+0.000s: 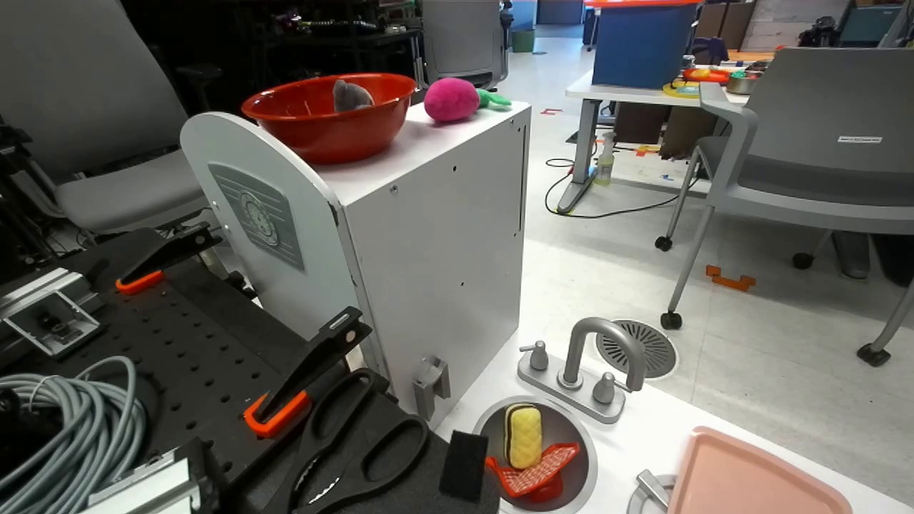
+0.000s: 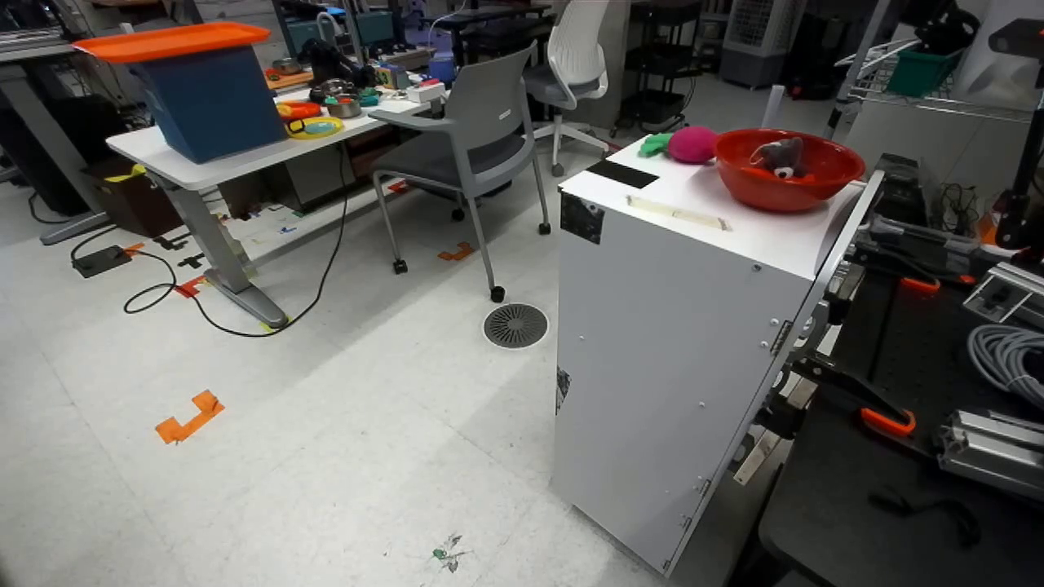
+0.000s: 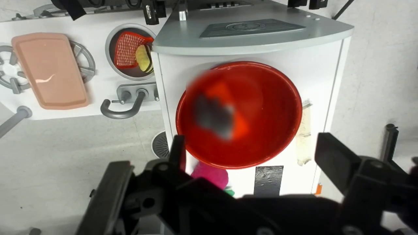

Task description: Remove the grey doll from the red bowl

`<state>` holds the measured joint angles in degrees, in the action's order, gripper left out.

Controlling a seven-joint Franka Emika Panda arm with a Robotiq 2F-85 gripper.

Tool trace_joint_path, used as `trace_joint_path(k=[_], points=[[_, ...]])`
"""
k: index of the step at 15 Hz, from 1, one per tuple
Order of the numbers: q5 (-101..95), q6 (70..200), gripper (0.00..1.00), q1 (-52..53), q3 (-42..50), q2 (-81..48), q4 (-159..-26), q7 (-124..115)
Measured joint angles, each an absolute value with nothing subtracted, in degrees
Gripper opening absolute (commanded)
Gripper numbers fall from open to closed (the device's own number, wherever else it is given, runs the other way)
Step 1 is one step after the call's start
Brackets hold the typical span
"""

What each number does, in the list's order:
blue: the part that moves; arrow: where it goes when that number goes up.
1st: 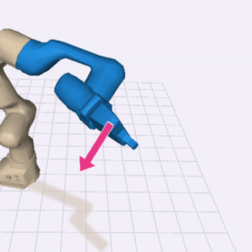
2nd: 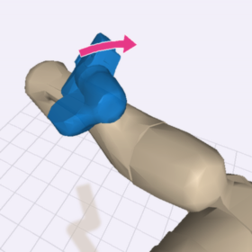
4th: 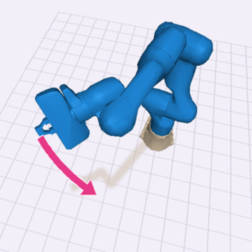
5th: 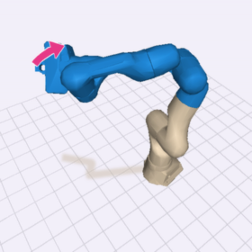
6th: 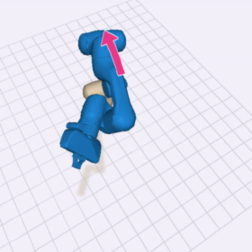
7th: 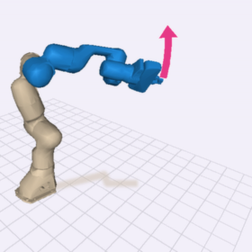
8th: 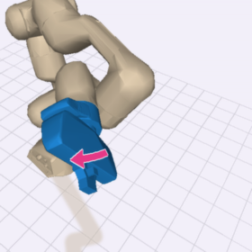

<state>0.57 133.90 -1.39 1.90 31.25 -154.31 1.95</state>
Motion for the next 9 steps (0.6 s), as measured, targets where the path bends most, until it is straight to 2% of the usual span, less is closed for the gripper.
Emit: trace_joint_path(k=[6,9], points=[[1.5,132.7,1.00,-1.8,2.7,31.7,-153.9,1.5],[1.4,127.8,1.00,-2.8,2.9,31.5,-152.8,1.6]])
